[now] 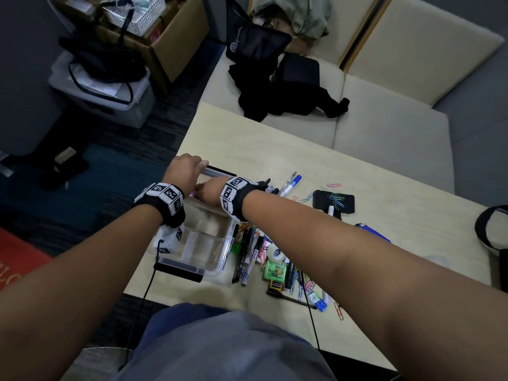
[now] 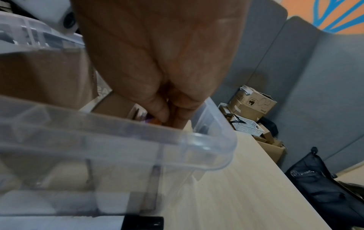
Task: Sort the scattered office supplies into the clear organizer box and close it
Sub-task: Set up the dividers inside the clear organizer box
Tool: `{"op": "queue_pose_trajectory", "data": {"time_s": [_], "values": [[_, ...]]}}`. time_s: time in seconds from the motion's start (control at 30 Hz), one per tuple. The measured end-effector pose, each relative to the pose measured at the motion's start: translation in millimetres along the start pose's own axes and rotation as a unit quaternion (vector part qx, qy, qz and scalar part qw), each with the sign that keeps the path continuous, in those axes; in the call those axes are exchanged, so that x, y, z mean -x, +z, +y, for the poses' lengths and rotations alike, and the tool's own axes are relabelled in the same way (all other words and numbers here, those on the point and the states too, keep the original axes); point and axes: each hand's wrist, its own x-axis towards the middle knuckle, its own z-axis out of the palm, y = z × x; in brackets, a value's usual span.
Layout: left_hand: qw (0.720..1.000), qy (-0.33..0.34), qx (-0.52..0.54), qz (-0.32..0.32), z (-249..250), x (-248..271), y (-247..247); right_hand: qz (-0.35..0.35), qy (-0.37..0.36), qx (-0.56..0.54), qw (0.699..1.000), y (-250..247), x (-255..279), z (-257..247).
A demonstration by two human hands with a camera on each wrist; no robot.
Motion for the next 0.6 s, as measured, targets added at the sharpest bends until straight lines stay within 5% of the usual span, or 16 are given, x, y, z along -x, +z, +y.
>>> {"op": "queue_pose_trajectory", "data": {"time_s": [0.13,0.27,0.6], "values": [[1.000,0.006,0.000,0.010,0.3,1.5,-0.6,-0.033,0.048,0.034,0.998,10.8,-4.8,-0.6],[1.000,0.002,-0.007,0.013,2.7,2.9,-1.8,-0.010,0.081,-0.044,0.996,15.6,-0.9,1.6],[0.992,-0.021,-0.110,0.052,15.5,7.4,2.7,0.039,0.074,-0.164,0.983,8.5,38.8,11.0]]}}
